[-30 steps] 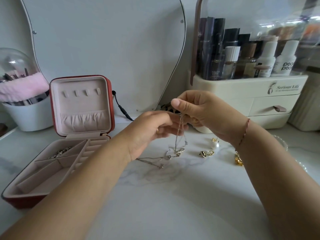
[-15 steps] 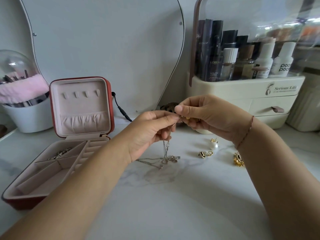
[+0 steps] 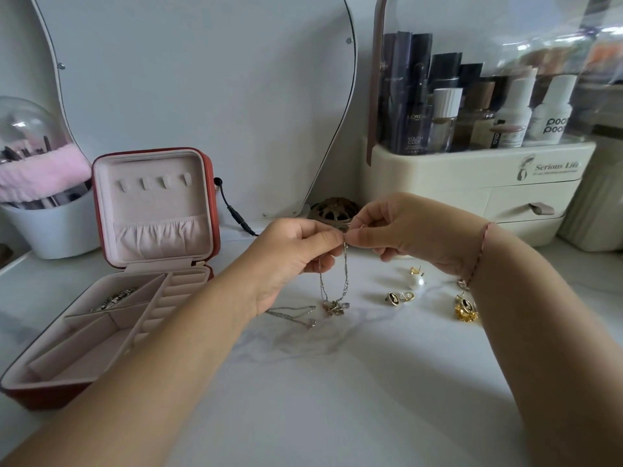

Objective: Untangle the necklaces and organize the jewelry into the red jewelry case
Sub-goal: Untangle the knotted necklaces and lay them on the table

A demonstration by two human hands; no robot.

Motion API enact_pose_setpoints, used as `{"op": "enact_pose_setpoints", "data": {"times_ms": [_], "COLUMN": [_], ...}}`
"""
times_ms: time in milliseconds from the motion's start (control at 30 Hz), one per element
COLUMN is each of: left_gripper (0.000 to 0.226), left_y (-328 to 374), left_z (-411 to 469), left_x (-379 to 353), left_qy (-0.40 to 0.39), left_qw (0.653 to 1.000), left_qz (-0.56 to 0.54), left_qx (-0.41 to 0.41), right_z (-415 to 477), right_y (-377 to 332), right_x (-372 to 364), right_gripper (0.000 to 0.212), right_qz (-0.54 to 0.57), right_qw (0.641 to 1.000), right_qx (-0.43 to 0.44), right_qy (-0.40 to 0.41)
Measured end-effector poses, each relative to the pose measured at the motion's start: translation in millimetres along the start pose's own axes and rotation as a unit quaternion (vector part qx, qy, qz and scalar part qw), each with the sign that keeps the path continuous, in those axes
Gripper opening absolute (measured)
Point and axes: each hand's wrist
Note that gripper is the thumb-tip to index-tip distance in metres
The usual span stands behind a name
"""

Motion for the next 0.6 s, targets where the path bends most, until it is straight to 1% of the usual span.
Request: {"op": "enact_pose_setpoints", "data": {"times_ms": [133,233,300,433,533,600], "left_gripper": [0.01,0.012,0.013,0.012,0.011,0.01], "left_y": [1.0,2.4,3.1,4.3,5.6,6.3], "left_z": [-0.3,-0.7,-0.8,-1.4,-1.5,-2.1], "left_x": [-0.2,-0.6,-0.6,-0.4,0.9,1.3], "left_qy": [0.003,0.005,0.014,0.029,0.034,0.027], "left_qw": [1.0,1.0,1.0,0.999,0.999,0.998], "left_qz": [0.003,-0.008,-0.015,-0.024,-0.039,-0.048], "left_qx": [-0.001,-0.005,-0.006,-0.005,0.001,0.003], "right_z": [-0.4,-4.1,-4.7,-4.4,-4.7,-4.8], "right_y": [0.9,-1.9,-2.1,-1.2,-2.4,-3.1], "right_x": [1.2,2.7,3.7,6.2,8.3,8.9], "right_gripper": [0.016,0.008,0.002,0.004,0.009,0.009], "right_qz": [0.026,0.048,0.06,0.086,0.162,0.204], "right_qw": [1.0,0.998,0.997,0.995,0.985,0.979], "right_qx": [-0.002,0.005,0.005,-0.007,-0.006,0.005], "right_qy": [-0.016,-0.043,-0.046,-0.047,-0.05,-0.028]}}
Point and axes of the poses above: each hand's wrist, its own z-axis towards the middle knuckle, its own x-axis out of the back of the hand, y = z × x, and after that the axes turned 2 degrees about -z, right-handed
